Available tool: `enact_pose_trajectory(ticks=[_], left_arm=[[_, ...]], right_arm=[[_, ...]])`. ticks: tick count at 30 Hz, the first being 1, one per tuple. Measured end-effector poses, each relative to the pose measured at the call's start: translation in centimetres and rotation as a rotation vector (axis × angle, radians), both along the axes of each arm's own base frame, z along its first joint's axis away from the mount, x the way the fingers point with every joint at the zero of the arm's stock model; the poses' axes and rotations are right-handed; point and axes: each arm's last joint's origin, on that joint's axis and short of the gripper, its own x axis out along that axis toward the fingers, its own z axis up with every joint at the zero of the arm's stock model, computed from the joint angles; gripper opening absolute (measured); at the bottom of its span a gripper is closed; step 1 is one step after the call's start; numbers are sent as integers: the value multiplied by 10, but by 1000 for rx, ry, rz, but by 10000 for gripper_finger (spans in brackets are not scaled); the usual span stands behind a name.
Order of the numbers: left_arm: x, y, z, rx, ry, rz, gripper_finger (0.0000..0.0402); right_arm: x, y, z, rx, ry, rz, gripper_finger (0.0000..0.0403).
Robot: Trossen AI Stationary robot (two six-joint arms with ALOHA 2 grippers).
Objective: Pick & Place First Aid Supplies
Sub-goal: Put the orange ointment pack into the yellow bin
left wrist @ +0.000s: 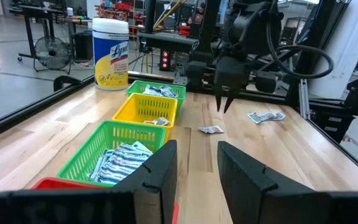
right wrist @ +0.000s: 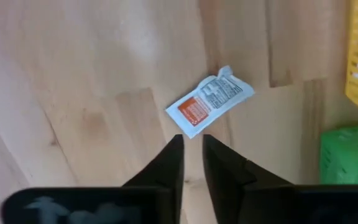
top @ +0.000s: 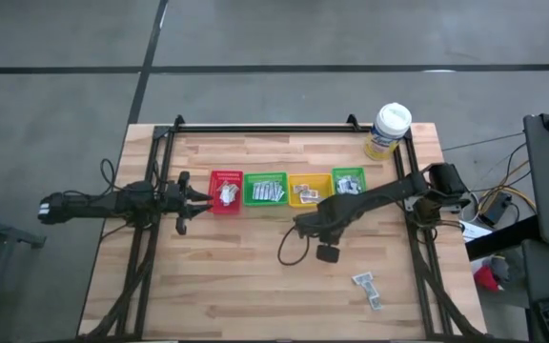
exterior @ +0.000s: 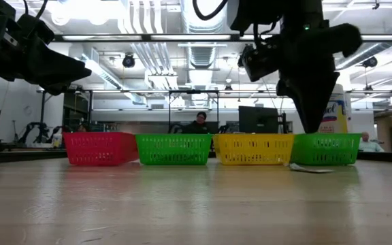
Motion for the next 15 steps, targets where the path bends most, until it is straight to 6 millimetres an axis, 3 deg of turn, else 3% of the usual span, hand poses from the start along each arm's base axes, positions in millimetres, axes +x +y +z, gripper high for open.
enact_pose_trajectory(ticks=[9,15], left_arm=[[0,0,0,0,0,0,113],[0,0,0,0,0,0,113]], right_arm=[[1,-4,-2,26,15,-276,151],[-4,-6,-16,21,25,-365,207]])
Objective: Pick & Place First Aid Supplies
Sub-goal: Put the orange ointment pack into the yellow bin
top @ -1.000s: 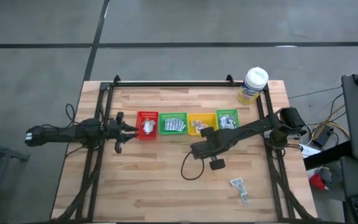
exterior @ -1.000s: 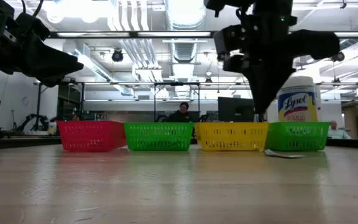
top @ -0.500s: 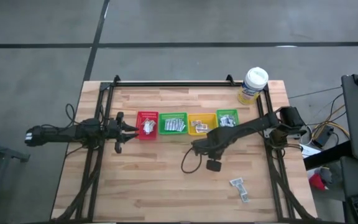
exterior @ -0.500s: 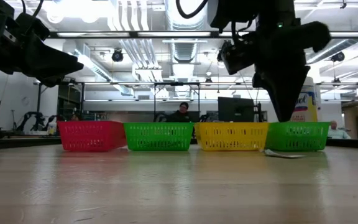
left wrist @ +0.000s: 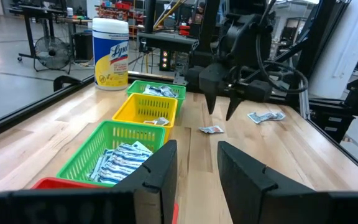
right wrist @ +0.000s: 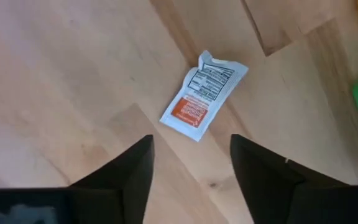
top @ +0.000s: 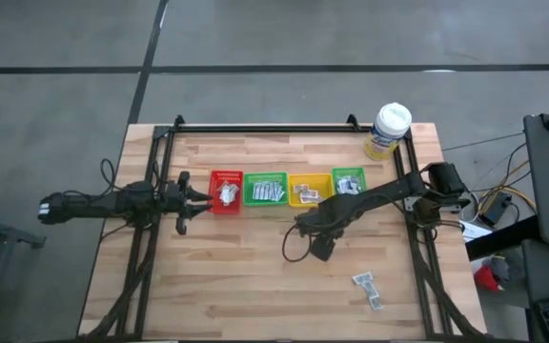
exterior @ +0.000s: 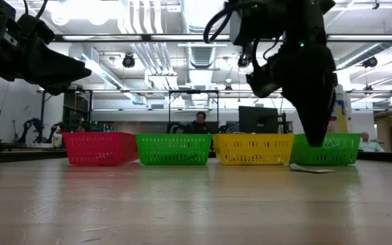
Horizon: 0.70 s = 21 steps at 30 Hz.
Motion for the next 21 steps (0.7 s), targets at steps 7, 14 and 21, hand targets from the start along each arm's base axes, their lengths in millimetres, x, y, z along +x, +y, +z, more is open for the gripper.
enact_pose_trajectory(ticks=[7,14,21], left_arm=[[0,0,0,0,0,0,113],[0,0,0,0,0,0,113],[0,0,0,0,0,0,113]], right_arm=[[-2,-8,-12,-1,-5,-70,250],[-2,-23,-27,6,-59,-160,279],[-9,-31,-40,7,-65,-207,305]])
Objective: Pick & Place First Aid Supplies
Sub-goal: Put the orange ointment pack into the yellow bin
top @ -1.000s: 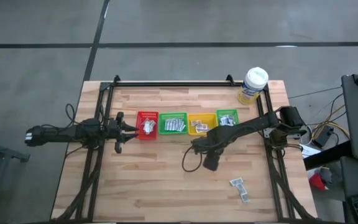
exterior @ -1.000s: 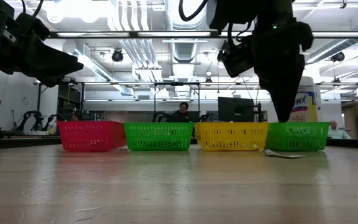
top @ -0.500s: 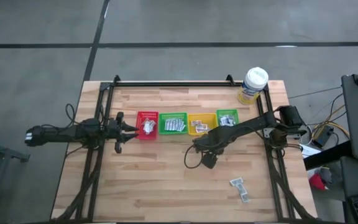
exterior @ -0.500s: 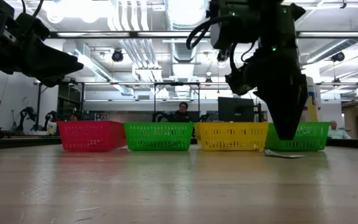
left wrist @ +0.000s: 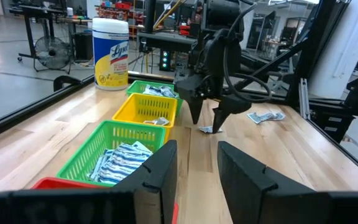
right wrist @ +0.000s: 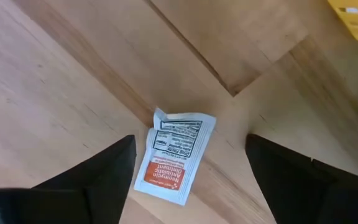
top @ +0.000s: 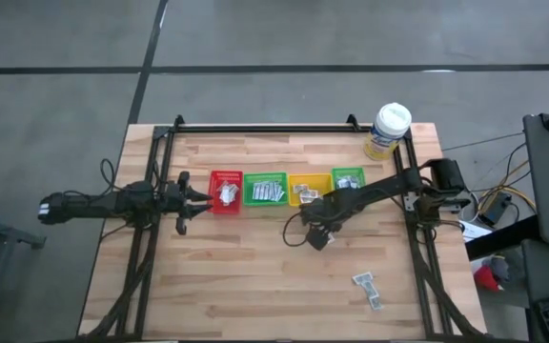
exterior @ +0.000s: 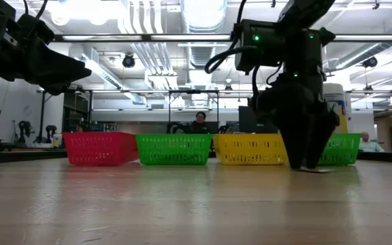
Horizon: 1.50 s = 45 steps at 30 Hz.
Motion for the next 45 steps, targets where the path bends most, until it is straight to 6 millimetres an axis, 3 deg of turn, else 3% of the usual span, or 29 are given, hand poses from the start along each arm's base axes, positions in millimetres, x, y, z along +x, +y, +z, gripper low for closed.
enact_pose_trajectory(ticks=[6,10,24,33,39,45], left_arm=[[0,0,0,0,0,0,113],[0,0,0,0,0,0,113],[0,0,0,0,0,0,113],[0,0,0,0,0,0,113],[0,0,0,0,0,0,113],[0,0,0,0,0,0,113]], right_arm=[[-2,0,-5,15,-12,-8,317],[-4,0,-7,22,-4,-34,305],[-6,0,-9,17,15,-57,183],[-7,-1,-9,11,21,-41,124],[-8,0,-9,8,33,-17,115],[-9,-1,-4,-39,14,29,137]])
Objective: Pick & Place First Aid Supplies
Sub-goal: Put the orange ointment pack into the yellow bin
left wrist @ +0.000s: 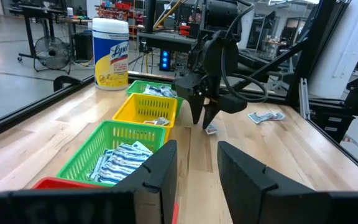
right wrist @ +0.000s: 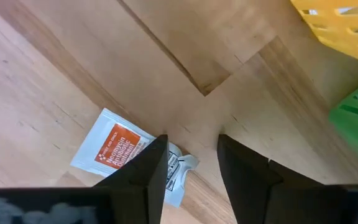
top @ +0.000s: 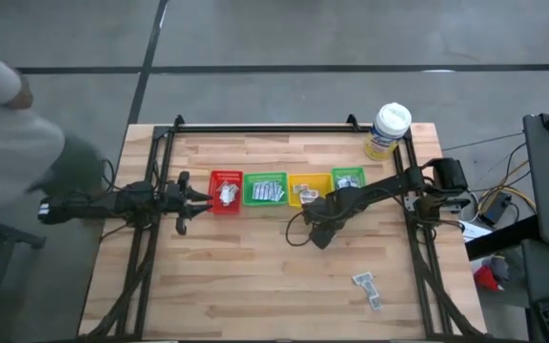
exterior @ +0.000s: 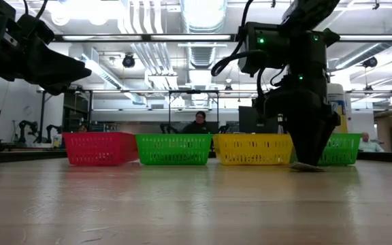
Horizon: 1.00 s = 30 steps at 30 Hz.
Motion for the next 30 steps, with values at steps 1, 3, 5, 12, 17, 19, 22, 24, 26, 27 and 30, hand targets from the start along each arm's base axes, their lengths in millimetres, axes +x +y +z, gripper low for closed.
enact_pose_trajectory(ticks=[1,3,5,12,17,19,22,24,26,27,30], left_arm=[[0,0,0,0,0,0,113],[0,0,0,0,0,0,113],[0,0,0,0,0,1,113],[0,0,0,0,0,1,113],[0,0,0,0,0,0,113],[0,0,0,0,0,0,113],[0,0,0,0,-1,0,113],[0,0,0,0,0,0,113],[0,0,0,0,0,0,113],[0,0,0,0,0,0,113],[0,0,0,2,1,0,113]], right_arm=[[0,0,1,-1,-4,9,142],[-1,0,3,-1,-9,15,150],[-1,0,4,-2,-13,18,156],[-4,-1,10,-15,-20,40,178],[-6,-1,19,-16,-42,33,191],[-9,-1,23,-8,-38,4,194],[-14,1,28,44,-13,-31,196],[-15,7,29,81,-13,13,196],[-16,15,30,88,-17,100,195],[-17,19,30,86,-20,145,195],[-18,27,30,52,-30,290,196]])
